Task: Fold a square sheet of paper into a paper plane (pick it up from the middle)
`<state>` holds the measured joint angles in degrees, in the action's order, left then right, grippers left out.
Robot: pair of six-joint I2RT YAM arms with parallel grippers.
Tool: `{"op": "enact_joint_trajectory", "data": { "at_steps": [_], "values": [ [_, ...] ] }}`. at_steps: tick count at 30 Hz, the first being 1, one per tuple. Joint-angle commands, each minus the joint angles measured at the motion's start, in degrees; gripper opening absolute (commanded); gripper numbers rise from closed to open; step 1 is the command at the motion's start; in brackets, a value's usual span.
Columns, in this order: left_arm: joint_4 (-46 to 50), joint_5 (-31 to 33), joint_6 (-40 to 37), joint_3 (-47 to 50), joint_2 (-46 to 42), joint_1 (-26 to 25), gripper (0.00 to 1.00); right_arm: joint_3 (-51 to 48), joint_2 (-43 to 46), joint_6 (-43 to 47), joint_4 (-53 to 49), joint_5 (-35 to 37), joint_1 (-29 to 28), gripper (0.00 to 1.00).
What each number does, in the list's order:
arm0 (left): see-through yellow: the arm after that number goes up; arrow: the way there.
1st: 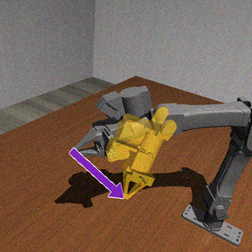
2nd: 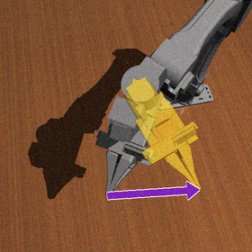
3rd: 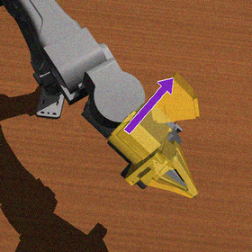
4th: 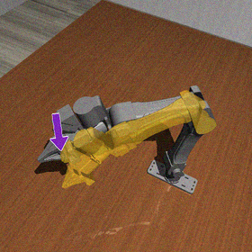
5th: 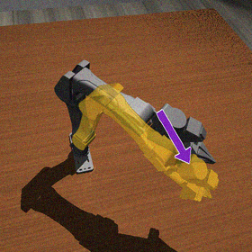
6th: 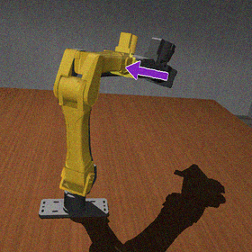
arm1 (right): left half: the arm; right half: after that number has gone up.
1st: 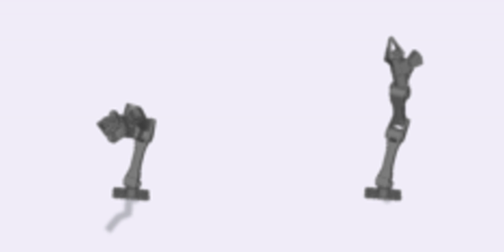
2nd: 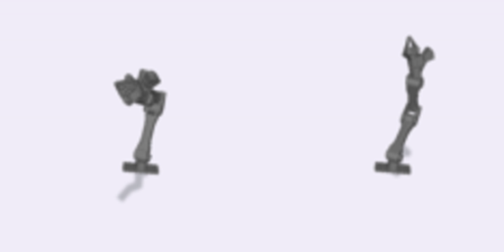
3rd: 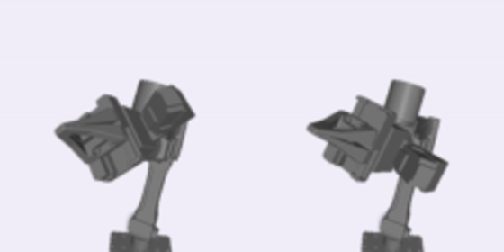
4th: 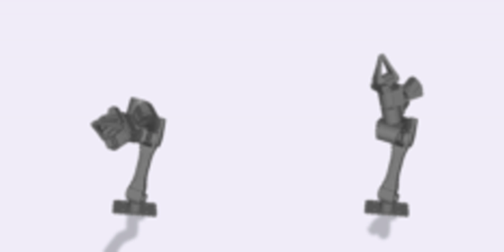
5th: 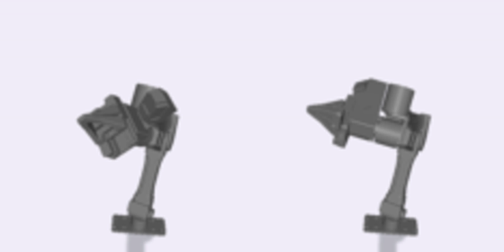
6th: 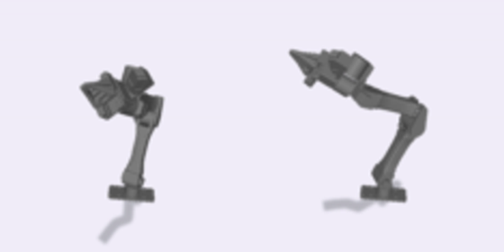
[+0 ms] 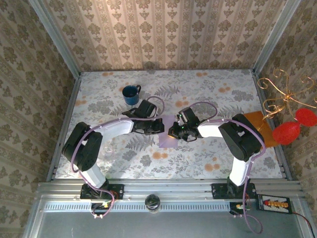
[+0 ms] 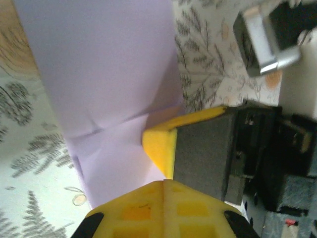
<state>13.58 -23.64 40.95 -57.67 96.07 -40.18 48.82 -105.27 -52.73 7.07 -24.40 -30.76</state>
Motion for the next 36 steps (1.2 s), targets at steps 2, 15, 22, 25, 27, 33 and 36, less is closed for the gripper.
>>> {"op": "enact_joint_trajectory", "data": {
  "at_steps": [2,15,22,25,27,33,36],
  "values": [
    [-2.1,-4.7,1.7,2.0,1.3,-1.8,0.00,-2.8,-4.3,-1.2,-12.9,7.4,-0.1,0.00],
    [-2.6,-5.8,1.0,4.4,5.1,-2.9,0.00,-3.6,-4.1,-4.7,-12.7,8.3,-0.2,0.00],
    [-2.0,-4.7,0.4,4.2,6.1,-2.7,0.00,-3.6,-4.3,-6.1,-12.8,8.2,-0.2,0.00],
    [-2.1,-4.3,0.4,3.9,6.3,-2.5,0.00,-3.7,-4.4,-6.2,-12.9,8.2,-0.2,0.00],
    [-2.6,-4.3,0.6,3.8,6.2,-2.4,0.00,-3.8,-4.5,-6.1,-13.0,8.2,-0.2,0.00],
    [-2.7,-3.9,0.5,3.1,7.1,-2.4,0.00,-3.9,-4.8,-6.2,-12.9,8.2,-0.2,0.00],
    [-2.1,-3.5,0.2,2.9,7.4,-2.3,0.00,-3.9,-5.0,-6.3,-12.9,8.2,-0.2,0.00]
  ]
}}
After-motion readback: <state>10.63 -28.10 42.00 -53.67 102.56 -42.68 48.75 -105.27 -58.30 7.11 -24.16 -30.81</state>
